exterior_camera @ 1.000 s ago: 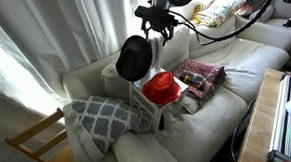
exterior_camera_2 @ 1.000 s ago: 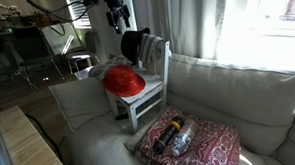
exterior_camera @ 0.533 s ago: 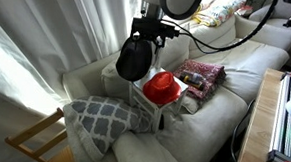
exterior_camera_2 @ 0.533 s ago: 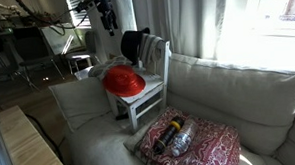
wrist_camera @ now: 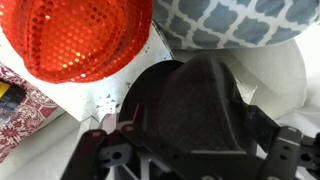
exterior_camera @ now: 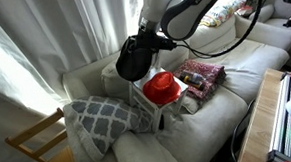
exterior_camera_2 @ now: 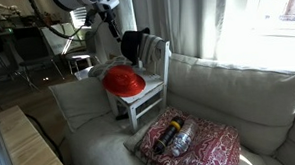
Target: Remove the caps from the chair ears starting with the orange hat and stack them on the chair seat
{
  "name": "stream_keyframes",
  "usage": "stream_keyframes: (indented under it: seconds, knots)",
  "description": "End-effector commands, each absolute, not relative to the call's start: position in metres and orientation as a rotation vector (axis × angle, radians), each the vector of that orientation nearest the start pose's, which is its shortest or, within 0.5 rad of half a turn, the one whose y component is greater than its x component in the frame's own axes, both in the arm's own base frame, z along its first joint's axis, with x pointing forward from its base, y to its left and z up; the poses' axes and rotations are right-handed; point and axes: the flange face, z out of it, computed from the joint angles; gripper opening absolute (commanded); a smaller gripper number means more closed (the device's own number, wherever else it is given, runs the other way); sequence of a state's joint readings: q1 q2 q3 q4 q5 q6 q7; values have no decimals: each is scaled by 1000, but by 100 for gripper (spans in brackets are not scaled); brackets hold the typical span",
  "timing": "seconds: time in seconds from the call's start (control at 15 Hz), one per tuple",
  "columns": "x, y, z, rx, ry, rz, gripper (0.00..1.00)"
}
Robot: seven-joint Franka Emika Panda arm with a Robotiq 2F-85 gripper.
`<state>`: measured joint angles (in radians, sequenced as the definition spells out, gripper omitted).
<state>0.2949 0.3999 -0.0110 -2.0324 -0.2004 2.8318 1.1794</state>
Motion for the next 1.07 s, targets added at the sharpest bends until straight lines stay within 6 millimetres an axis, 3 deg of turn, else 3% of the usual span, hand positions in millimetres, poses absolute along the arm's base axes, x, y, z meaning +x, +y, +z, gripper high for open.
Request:
stream_keyframes:
  seconds: [0.0, 0.13, 0.27, 0.33, 0.4, 0.53, 1.0]
  knots:
    - [622, 189, 277, -2741, 993, -615, 100]
    - [628, 192, 277, -2723, 996, -629, 89]
    - [632, 199, 277, -2715, 989, -625, 90]
    - [635, 201, 275, -2719, 988, -629, 86]
    - [636, 203, 276, -2721, 987, -630, 63]
    - [640, 205, 274, -2726, 991, -640, 59]
    - [643, 208, 278, -2715, 1011, -609, 4]
